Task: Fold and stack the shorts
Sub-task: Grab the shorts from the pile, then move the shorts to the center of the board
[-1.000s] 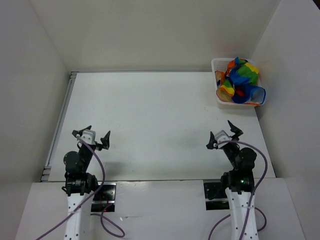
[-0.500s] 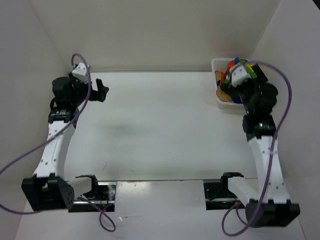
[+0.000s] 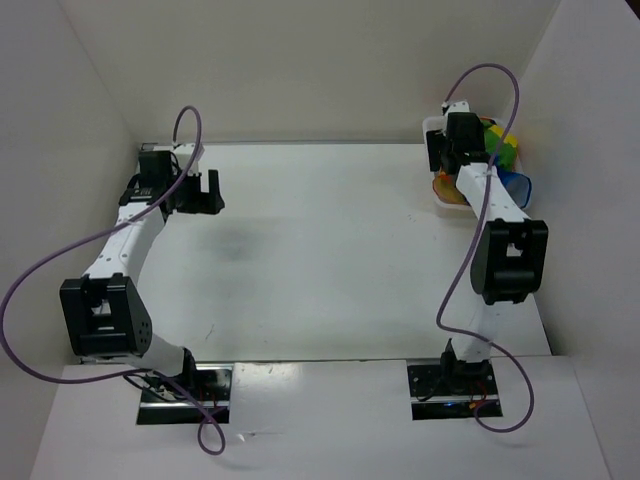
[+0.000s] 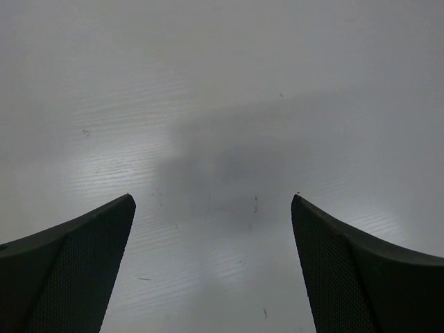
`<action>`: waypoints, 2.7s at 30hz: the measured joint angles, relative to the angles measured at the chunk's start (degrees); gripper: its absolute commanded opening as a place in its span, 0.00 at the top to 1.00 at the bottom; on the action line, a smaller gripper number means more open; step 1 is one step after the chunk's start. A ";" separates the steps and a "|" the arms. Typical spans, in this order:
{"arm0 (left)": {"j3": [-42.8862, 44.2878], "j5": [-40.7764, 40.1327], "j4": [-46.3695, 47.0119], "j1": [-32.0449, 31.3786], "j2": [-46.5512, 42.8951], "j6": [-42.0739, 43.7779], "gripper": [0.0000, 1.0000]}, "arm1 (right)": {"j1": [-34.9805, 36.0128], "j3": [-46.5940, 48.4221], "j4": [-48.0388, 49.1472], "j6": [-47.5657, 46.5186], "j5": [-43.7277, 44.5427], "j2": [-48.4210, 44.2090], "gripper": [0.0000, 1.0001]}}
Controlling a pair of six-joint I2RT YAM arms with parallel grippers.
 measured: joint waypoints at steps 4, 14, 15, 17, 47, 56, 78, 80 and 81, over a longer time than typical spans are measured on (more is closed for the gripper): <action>0.00 -0.90 -1.84 0.00 1.25 0.00 0.00 | -1.11 5.73 1.01 2.16 5.75 7.87 0.10; 0.90 -0.96 -4.20 0.00 5.99 0.00 0.00 | -2.32 14.05 3.04 5.01 17.42 19.67 0.20; 1.27 -0.96 -4.35 0.00 6.47 0.00 0.00 | -2.32 14.58 3.10 5.18 18.14 20.31 0.20; 2.14 -1.01 -4.55 0.00 7.39 0.00 0.00 | -2.38 15.50 3.69 5.31 19.37 21.31 0.20; 4.20 1.29 -4.96 0.00 6.27 0.00 0.00 | -3.50 25.00 1.33 5.33 13.20 11.76 1.00; 3.04 3.28 -3.13 -1.29 -3.91 0.00 0.00 | 1.79 32.13 4.61 3.26 7.69 -10.78 1.00; 2.99 -3.26 -2.29 1.31 -11.43 0.00 0.00 | 16.13 68.52 -5.35 38.29 -28.06 1.44 1.00; 3.21 -3.87 -1.84 1.42 -10.67 0.00 0.00 | 16.70 60.85 -7.02 42.05 -30.12 1.77 0.78; 3.54 -4.02 -1.84 1.42 -9.90 0.00 0.00 | 17.20 56.08 -7.87 43.98 -30.97 1.99 0.55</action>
